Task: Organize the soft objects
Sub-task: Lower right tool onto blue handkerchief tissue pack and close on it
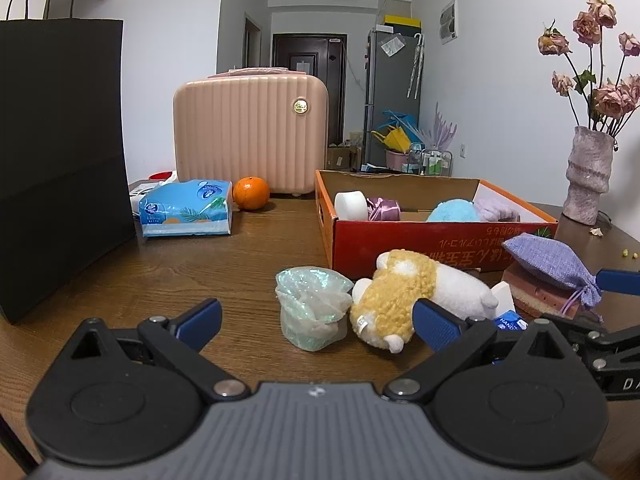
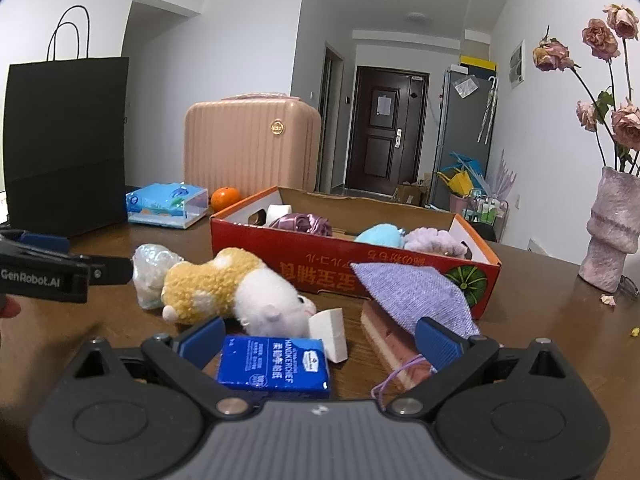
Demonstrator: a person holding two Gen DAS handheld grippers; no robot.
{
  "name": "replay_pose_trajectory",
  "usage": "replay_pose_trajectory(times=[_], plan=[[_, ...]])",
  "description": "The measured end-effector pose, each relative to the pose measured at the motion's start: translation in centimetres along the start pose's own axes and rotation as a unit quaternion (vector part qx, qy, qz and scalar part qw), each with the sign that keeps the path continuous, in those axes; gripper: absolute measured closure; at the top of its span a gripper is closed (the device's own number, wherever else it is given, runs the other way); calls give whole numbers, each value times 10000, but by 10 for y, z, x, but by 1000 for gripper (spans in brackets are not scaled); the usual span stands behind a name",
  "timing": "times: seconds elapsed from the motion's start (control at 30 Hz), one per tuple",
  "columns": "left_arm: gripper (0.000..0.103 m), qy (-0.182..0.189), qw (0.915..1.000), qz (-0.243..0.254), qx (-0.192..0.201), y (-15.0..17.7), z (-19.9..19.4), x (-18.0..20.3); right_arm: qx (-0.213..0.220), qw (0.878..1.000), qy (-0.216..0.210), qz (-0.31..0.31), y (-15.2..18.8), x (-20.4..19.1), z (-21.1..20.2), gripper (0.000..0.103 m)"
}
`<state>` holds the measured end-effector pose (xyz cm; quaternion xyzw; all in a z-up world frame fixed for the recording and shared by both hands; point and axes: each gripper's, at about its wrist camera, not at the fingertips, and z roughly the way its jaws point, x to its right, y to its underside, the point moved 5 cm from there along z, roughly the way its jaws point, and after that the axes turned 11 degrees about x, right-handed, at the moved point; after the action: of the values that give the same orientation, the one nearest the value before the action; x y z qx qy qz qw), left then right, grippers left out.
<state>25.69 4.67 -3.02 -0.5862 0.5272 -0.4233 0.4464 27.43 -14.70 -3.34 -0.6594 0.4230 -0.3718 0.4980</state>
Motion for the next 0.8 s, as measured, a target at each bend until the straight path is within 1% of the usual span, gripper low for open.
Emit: replay_pose_trajectory(times=[0.33,0.6,0.8], plan=[[0,-69,9998,-133,-99,1,3,-7,-259,9996,-100,66,8,-6,11,1],[0,-75,9996,-205,-191,3,7,-11,-622,9975,-282,156,15,-19,29,1],[0,-58,9995,-213,-231,4,7,-11,-951,9950,-255,164,22,-22,48,2]])
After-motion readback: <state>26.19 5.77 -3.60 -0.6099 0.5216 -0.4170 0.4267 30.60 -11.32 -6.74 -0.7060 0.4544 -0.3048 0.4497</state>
